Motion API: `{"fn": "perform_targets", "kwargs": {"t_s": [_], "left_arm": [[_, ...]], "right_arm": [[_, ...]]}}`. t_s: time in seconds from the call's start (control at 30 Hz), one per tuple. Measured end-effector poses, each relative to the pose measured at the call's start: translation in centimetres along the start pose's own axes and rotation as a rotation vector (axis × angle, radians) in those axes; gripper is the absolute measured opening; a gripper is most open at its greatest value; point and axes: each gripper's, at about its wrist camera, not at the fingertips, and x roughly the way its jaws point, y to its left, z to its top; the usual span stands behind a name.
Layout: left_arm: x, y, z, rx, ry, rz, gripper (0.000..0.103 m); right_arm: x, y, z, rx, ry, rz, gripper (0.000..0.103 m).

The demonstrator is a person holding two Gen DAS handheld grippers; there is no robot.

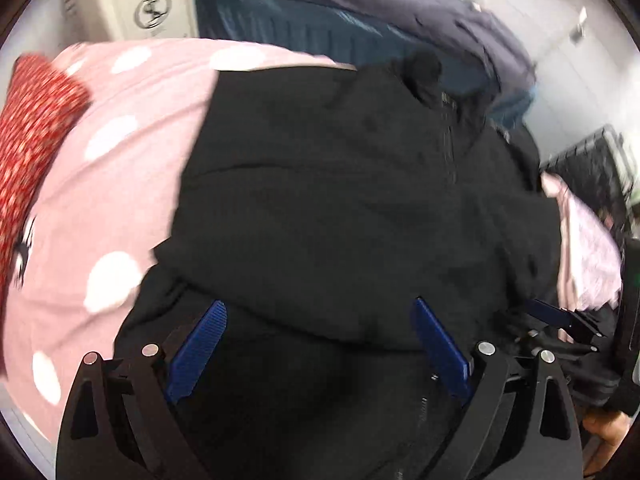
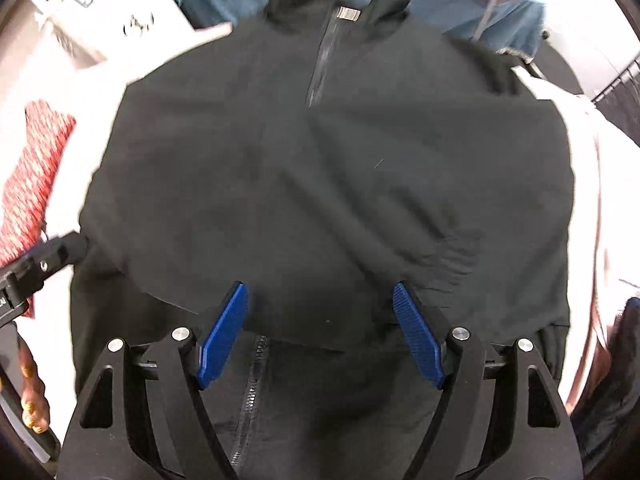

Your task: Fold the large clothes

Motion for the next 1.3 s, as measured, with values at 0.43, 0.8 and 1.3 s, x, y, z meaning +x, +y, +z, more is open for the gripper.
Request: {"fn": "perform_targets", "kwargs": {"t_s": [0.43,0.8,1.3], "left_arm": [[8.1,4.7,0.4,-0.139,0.197,0.038,0.098],[8.2,3.0,-0.3,-0.147,0.096,0.115,0.099],[2.2,6.6,-6.6,-0.167,0.05,0.051,0.097]], "right_arm": [[6.8,1.0,0.3,-0.08,0.169,-0.085,0.098],[7.4,2.9,0.9,-0.052,0.163,-0.123,0.099],[0.4,0.5,-8.2,-0.063,-0.005,-0.127,0.098]]}}
